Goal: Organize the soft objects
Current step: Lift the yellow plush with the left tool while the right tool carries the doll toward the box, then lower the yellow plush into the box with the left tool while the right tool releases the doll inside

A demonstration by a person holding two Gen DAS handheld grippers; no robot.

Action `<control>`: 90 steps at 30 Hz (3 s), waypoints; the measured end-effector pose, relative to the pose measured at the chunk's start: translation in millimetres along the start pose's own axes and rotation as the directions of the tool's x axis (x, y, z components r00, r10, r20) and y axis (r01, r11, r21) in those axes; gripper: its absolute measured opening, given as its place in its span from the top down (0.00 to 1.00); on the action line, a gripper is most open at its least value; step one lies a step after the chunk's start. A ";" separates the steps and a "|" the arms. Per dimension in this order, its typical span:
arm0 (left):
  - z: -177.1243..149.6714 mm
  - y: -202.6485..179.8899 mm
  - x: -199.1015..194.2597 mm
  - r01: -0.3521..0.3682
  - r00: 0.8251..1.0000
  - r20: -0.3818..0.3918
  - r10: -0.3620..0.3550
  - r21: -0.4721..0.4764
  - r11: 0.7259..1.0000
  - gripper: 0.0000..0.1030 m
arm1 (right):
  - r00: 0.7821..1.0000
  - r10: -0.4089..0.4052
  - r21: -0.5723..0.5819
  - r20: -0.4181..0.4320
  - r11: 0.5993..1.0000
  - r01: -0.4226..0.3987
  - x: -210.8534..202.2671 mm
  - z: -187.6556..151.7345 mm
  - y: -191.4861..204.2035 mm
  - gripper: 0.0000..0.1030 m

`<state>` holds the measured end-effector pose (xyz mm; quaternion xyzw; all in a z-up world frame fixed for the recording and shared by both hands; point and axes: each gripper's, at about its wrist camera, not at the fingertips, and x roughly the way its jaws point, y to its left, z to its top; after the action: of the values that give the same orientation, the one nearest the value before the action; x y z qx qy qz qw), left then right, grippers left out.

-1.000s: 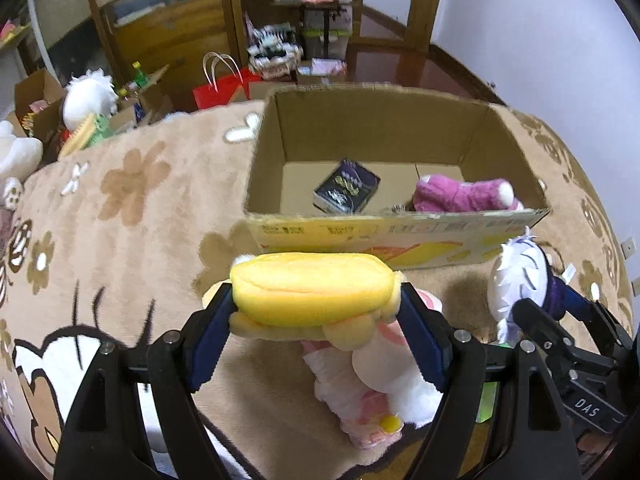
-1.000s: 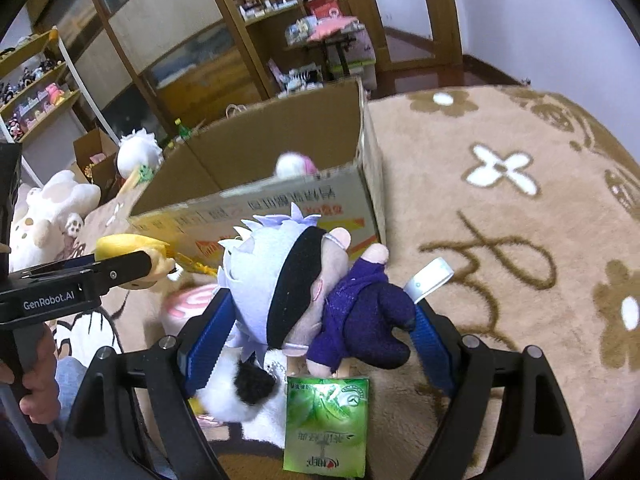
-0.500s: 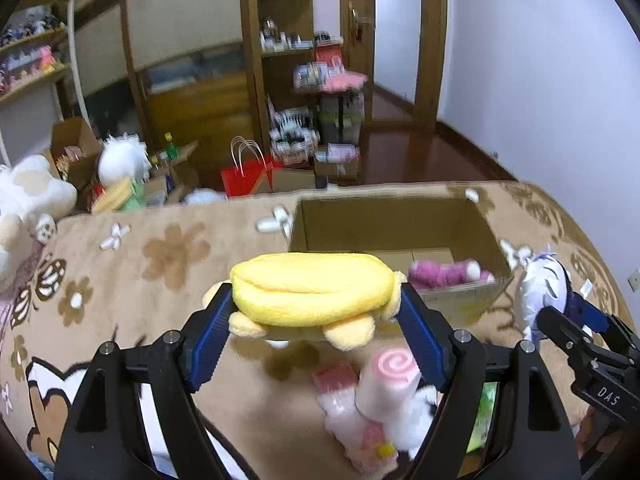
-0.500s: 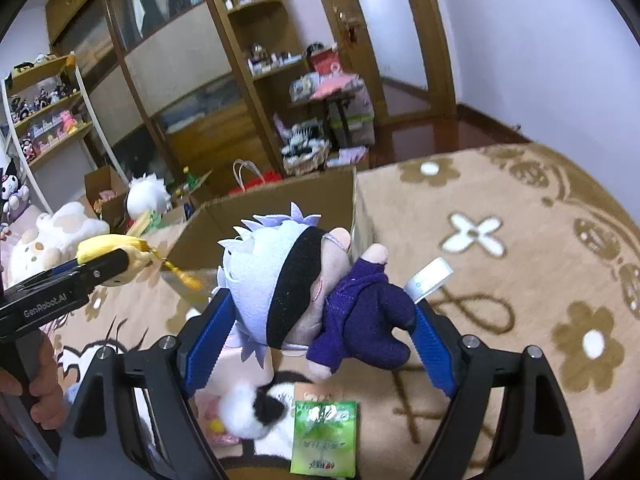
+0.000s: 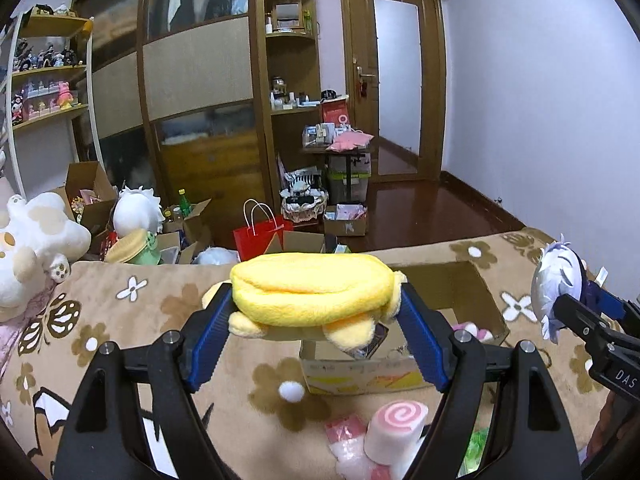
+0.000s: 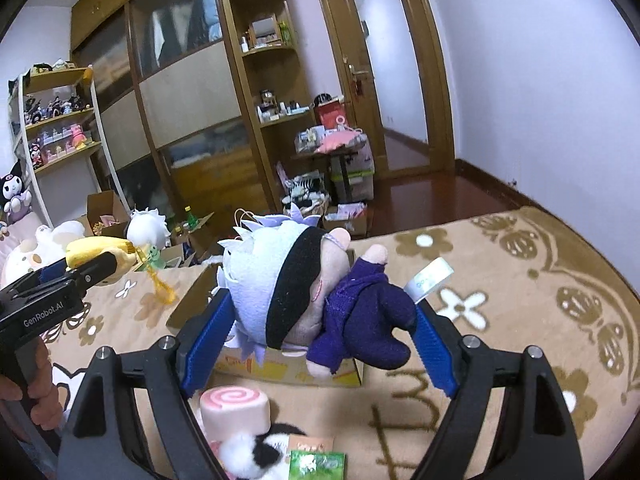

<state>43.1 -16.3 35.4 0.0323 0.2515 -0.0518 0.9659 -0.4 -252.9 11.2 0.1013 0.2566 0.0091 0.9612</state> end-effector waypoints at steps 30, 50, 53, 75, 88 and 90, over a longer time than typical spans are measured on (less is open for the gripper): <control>7.4 1.1 74.0 0.011 0.995 0.101 -0.011 0.001 1.000 0.23 | 0.996 -0.004 -0.097 0.088 0.995 0.013 53.9 30.9 7.3 0.13; -13.7 -0.4 112.0 0.117 0.991 -0.064 -0.118 -0.018 0.993 0.23 | 0.991 0.131 -0.023 -0.041 0.991 -0.132 102.4 14.2 12.2 0.11; -17.0 0.1 117.7 0.113 0.988 -0.101 -0.115 -0.025 0.993 0.22 | 0.989 0.130 -0.034 -0.070 0.991 -0.132 108.6 8.3 16.1 0.11; -31.5 -12.5 137.4 0.100 0.969 -0.229 -0.089 0.034 0.994 0.19 | 0.981 0.053 -0.103 -0.188 0.992 -0.073 124.8 -22.6 18.4 0.08; -28.0 -15.3 128.7 0.114 0.967 -0.233 -0.101 0.045 0.992 0.14 | 0.978 0.062 -0.075 -0.198 0.994 -0.078 118.9 -22.2 14.1 0.06; -27.8 -14.6 127.2 0.117 0.968 -0.228 -0.105 0.041 0.992 0.14 | 0.978 0.063 -0.071 -0.198 0.994 -0.079 118.7 -22.0 13.7 0.06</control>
<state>138.4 -39.1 -51.6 0.0498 0.3595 -0.1086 0.9255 92.3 -227.0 -63.1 0.0711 0.3453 0.0634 0.9337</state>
